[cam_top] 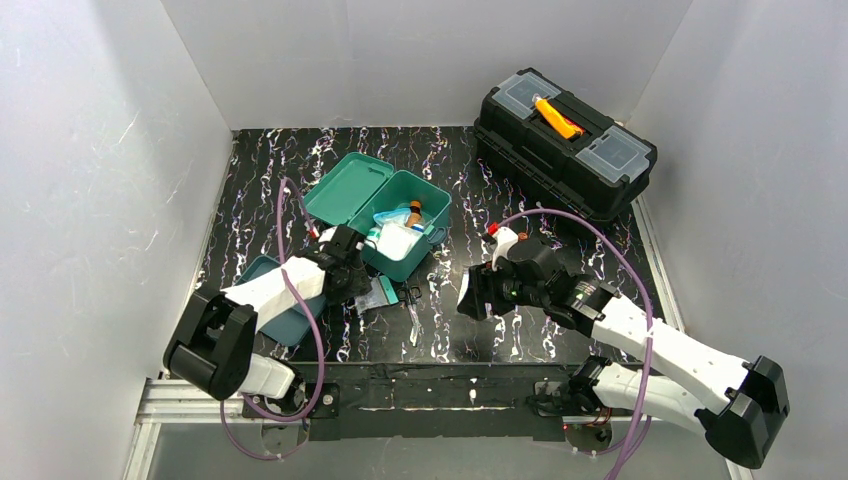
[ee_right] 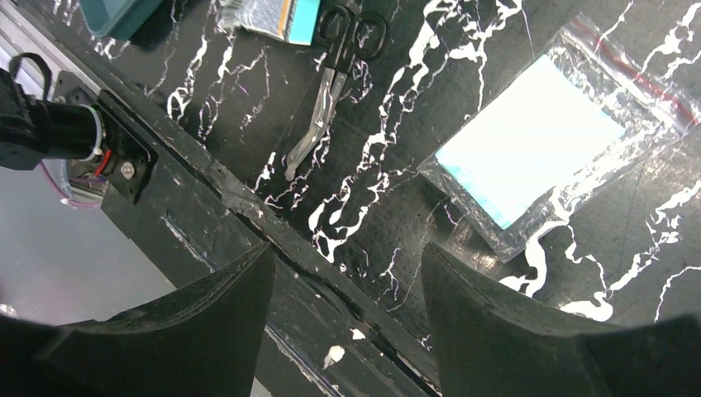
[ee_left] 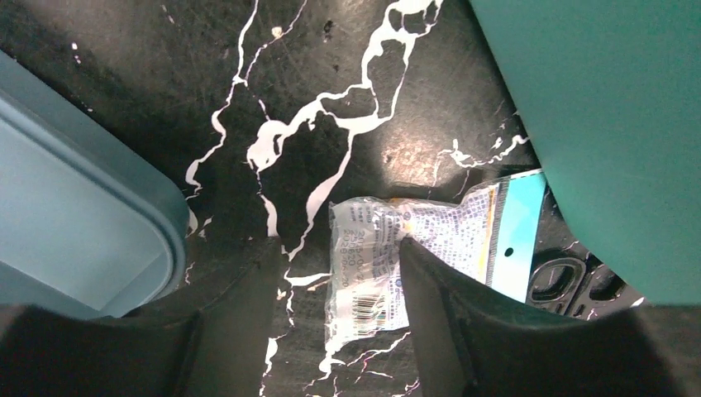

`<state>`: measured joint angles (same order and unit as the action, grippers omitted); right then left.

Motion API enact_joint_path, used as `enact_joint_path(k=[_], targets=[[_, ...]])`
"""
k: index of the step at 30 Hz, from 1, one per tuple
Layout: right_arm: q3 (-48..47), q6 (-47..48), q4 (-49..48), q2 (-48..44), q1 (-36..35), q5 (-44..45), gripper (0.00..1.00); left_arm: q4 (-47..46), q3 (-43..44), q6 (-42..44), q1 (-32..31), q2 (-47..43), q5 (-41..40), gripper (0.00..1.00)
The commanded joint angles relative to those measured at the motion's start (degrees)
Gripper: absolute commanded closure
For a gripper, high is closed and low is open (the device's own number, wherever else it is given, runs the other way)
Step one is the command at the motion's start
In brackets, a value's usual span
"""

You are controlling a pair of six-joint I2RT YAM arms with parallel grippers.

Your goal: Organize the medicine kit

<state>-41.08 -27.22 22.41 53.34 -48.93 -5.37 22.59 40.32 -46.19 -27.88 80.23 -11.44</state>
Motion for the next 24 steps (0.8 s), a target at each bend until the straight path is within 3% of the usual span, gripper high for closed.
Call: enact_joint_path(k=[1,10,24], targets=[[1.2,-0.6,-1.0,-0.4,-0.4,-0.3,0.28,1.1,-4.8,1.8,-0.1,5.9,2.9,0.52],[0.9,-1.6,-0.2,-1.3,-0.3,-0.4,0.29,1.0,-5.7,2.0,-2.5,8.7,3.7,0.63],[-0.3,-2.4,2.8,-3.3,-0.3,0.0,0.29,1.9,-7.0,3.3,-3.2,5.7,6.9,1.00]])
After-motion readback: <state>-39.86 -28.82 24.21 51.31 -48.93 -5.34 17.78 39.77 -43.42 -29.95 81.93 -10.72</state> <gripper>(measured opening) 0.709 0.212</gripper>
